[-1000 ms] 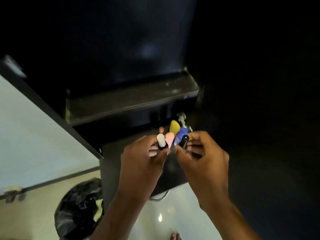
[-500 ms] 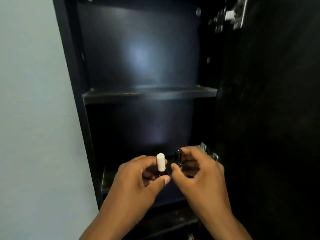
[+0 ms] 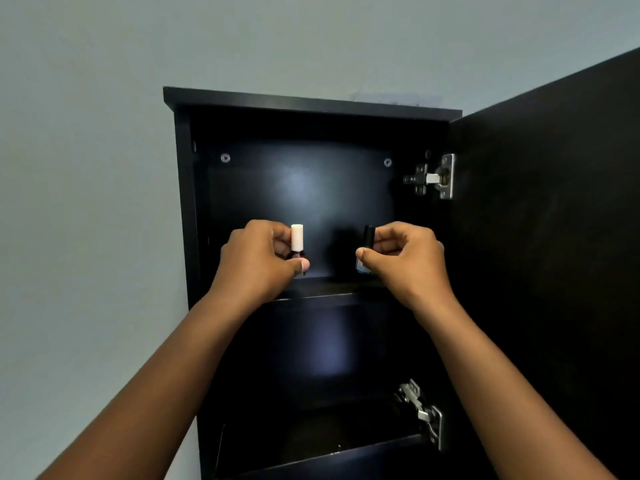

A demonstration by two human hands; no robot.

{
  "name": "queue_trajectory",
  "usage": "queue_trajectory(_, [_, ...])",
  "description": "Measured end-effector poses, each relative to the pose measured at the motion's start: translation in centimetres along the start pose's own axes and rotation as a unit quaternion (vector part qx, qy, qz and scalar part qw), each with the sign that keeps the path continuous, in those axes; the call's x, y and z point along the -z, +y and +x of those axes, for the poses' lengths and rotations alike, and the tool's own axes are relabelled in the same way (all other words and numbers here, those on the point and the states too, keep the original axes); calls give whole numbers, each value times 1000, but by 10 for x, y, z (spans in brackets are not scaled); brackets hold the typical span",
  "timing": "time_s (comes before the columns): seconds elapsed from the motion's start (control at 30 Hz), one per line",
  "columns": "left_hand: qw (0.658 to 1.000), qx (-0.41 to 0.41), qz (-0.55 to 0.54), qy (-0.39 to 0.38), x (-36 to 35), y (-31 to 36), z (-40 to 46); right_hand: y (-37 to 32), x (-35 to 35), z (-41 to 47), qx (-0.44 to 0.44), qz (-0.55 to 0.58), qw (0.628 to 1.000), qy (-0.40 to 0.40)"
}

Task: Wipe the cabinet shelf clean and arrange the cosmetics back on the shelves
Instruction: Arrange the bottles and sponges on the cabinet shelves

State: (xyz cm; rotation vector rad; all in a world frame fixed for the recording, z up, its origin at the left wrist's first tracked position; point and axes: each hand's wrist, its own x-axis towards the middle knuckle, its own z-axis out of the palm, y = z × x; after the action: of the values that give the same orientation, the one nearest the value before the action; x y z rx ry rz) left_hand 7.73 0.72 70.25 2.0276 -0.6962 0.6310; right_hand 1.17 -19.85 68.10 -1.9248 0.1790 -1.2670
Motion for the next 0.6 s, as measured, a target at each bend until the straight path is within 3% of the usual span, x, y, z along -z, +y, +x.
queue_trajectory(0.6, [991, 97, 72, -49, -51, -42, 53, 31, -47, 38, -48, -61, 994, -77])
